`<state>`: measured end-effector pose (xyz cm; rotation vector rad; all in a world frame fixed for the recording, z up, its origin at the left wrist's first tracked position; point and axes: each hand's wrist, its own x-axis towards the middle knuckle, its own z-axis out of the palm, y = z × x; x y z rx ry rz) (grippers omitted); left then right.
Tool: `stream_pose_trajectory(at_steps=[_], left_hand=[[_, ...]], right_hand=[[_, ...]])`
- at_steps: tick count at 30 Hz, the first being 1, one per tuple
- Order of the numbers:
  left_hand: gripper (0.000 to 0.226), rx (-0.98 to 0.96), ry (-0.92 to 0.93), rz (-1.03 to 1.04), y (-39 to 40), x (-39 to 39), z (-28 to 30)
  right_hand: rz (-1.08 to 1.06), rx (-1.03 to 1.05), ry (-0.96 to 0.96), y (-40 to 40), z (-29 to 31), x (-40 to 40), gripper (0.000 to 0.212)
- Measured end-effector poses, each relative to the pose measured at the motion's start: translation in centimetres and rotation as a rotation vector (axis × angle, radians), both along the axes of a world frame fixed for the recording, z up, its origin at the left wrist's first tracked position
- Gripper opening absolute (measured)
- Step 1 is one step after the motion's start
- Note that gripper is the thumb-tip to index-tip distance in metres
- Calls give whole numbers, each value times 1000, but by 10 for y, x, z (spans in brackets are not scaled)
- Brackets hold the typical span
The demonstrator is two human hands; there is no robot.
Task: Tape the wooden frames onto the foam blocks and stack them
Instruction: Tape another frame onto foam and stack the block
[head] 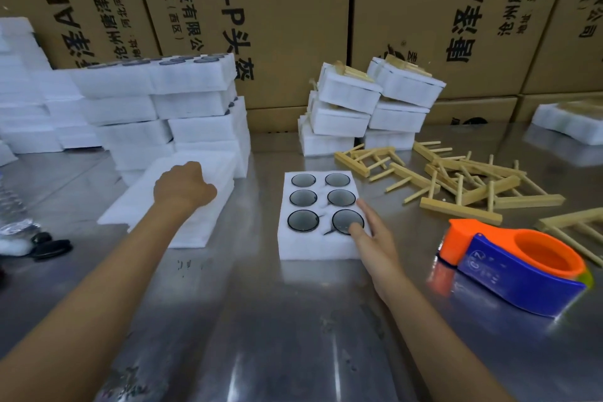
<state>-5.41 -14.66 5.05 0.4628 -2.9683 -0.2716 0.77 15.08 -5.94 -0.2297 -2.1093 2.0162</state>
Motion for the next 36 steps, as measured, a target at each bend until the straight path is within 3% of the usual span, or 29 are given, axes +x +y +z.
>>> stream_pose_trajectory(at_steps=[2, 5, 7, 10, 12, 14, 16, 19, 22, 24, 26, 28, 31, 34, 36], left_hand=[[35, 36, -4, 6, 4, 0, 9], [9, -8, 135, -8, 17, 4, 26], [26, -110, 267, -40, 37, 11, 34], [18, -265, 491, -182, 84, 22, 41], [39, -374, 473, -246, 120, 26, 42], [39, -396, 366, -339, 154, 32, 39], [10, -294, 269, -429, 182, 32, 31], [9, -12, 110, -524, 208, 25, 12], [33, 155, 90, -523, 207, 15, -6], [39, 124, 90, -490, 192, 7, -17], [50, 33, -1, -442, 171, -1, -26], [62, 16, -128, -354, 146, -9, -32], [80, 180, -236, -256, 113, -17, -42], [86, 480, -208, -257, 108, -15, -51], [87, 510, -129, -245, 119, -12, -55]], right_hand=[[1, -6, 8, 1, -1, 0, 52], [1, -16, 15, 1, -2, -2, 51], [-9, -20, 14, 0, -3, -3, 51], [-15, -22, 23, 1, -5, -5, 51], [-13, -22, 24, 2, -7, -7, 50], [10, -12, 32, 4, -8, -8, 49], [32, 0, 42, 9, -9, -8, 47], [55, -8, 57, 13, -12, -10, 41], [38, -198, 25, 15, -11, -11, 28], [51, -438, -23, 15, -10, -12, 33], [53, -501, -30, 16, -11, -14, 37], [52, -442, -22, 15, -12, -14, 37], [14, -252, 38, 11, -12, -9, 23], [32, -135, 126, 3, -7, -1, 14], [48, -128, 157, 1, -6, 1, 13]])
